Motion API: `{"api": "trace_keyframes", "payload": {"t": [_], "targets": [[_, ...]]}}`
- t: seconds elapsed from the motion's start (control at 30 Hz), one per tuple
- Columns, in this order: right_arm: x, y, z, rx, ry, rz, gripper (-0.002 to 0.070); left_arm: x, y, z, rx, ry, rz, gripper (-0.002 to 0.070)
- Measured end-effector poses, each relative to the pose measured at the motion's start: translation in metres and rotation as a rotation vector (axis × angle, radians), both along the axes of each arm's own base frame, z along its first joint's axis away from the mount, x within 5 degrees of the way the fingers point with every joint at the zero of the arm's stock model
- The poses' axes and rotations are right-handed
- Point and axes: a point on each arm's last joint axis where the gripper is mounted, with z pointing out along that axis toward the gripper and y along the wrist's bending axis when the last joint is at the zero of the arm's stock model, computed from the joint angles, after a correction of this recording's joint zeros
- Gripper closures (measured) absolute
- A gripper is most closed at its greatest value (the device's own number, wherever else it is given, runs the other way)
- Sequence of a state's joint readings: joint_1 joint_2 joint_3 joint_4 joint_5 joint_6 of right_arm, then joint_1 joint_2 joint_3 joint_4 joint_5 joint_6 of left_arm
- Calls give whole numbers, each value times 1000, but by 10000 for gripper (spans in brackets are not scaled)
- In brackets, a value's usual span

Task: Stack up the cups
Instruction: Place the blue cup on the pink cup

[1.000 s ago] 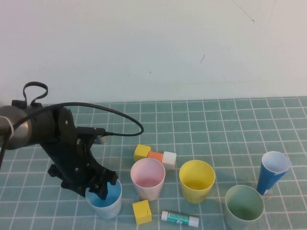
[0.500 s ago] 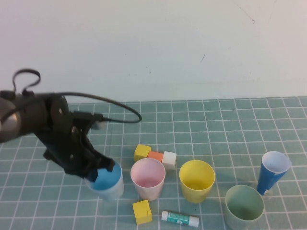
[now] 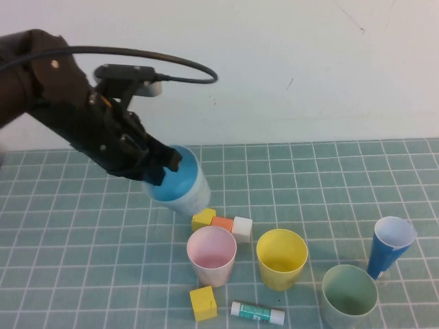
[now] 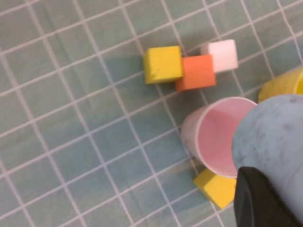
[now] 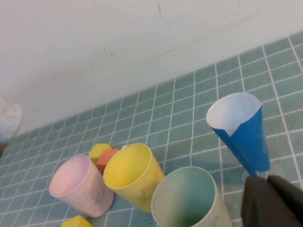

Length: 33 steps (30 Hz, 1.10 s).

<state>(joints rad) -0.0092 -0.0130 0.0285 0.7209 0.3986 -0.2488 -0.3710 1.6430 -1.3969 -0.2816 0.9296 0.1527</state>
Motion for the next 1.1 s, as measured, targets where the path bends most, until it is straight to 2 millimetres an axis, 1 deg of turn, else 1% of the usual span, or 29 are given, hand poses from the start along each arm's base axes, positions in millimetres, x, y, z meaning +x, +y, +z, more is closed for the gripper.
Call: {"api": "trace_keyframes", "payload": {"t": [0.1,0.2,0.3,0.37,0.47,0.63,0.87,0.93,1.0,1.1], "targets": [[0,0,0,0,0,0,679,0,-16,-11,15,20,-62,669],[0,0,0,0,0,0,679,2,-30,-28,38,60,-112,669],[0,0,0,0,2,1,679,6,-43,-51,60,103,-138,669],[0,0,0,0,3,3,679,9,-47,-64,71,125,-145,669],[0,0,0,0,3,3,679,15,-50,-77,80,141,-142,669],[0,0,0,0,3,3,679,19,-52,-90,89,156,-138,669],[0,0,0,0,-4,-4,679,20,-52,-95,94,161,-142,666],[1,-1,1,1,-17,-15,679,20,-52,-95,96,159,-147,645],[1,-2,2,3,-23,-20,679,20,-52,-94,96,157,-152,599],[1,-2,2,9,-26,-23,679,21,-52,-94,96,155,-153,493]]}}
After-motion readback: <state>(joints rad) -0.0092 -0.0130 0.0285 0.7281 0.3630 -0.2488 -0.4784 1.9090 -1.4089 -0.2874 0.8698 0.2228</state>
